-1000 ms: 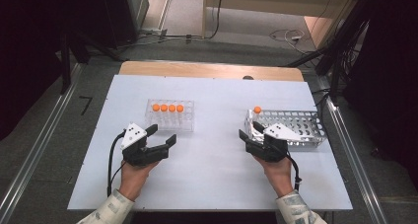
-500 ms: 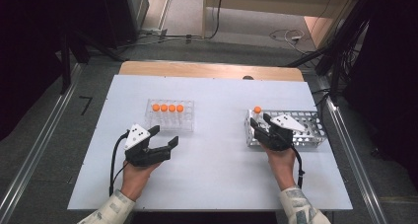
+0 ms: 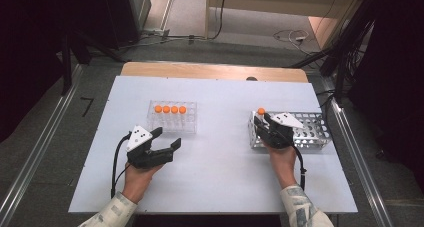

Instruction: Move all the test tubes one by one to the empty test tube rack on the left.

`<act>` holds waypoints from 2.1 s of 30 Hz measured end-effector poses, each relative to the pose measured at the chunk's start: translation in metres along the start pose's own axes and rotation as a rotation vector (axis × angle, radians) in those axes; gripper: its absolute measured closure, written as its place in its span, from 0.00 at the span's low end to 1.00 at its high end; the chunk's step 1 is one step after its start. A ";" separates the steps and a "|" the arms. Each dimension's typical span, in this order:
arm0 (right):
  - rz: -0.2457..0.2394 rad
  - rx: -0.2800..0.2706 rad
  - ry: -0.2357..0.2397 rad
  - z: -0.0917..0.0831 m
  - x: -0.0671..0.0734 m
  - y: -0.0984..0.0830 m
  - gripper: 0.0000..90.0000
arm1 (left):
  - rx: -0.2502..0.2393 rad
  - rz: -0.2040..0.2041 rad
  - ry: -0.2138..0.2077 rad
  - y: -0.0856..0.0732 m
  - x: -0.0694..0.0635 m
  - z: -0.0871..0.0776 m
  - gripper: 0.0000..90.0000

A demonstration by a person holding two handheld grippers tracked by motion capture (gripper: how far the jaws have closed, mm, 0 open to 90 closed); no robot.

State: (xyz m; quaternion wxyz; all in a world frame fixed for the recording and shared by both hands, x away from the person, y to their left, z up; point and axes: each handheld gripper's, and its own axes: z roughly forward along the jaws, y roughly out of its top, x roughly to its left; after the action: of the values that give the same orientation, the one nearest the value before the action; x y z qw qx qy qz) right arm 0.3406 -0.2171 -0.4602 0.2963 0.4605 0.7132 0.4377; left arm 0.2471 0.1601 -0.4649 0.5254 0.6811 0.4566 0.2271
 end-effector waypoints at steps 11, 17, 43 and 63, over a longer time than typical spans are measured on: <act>-0.013 0.011 -0.007 0.004 0.002 0.001 0.78 | 0.007 0.002 0.000 -0.001 0.000 0.001 0.24; -0.008 -0.013 -0.008 0.000 0.001 0.003 0.79 | 0.006 0.002 -0.002 -0.001 -0.001 0.001 0.24; 0.006 -0.173 0.016 -0.046 -0.002 0.029 0.80 | -0.004 0.006 -0.003 0.000 0.000 -0.001 0.24; -0.034 -0.176 0.197 -0.062 0.037 0.030 0.80 | -0.010 0.007 -0.009 0.000 -0.003 -0.001 0.24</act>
State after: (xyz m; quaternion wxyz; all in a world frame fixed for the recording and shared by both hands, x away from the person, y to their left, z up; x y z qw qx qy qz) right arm 0.2866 -0.1988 -0.4068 0.2716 0.3753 0.7053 0.5366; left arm 0.2448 0.1584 -0.4637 0.5301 0.6811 0.4506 0.2281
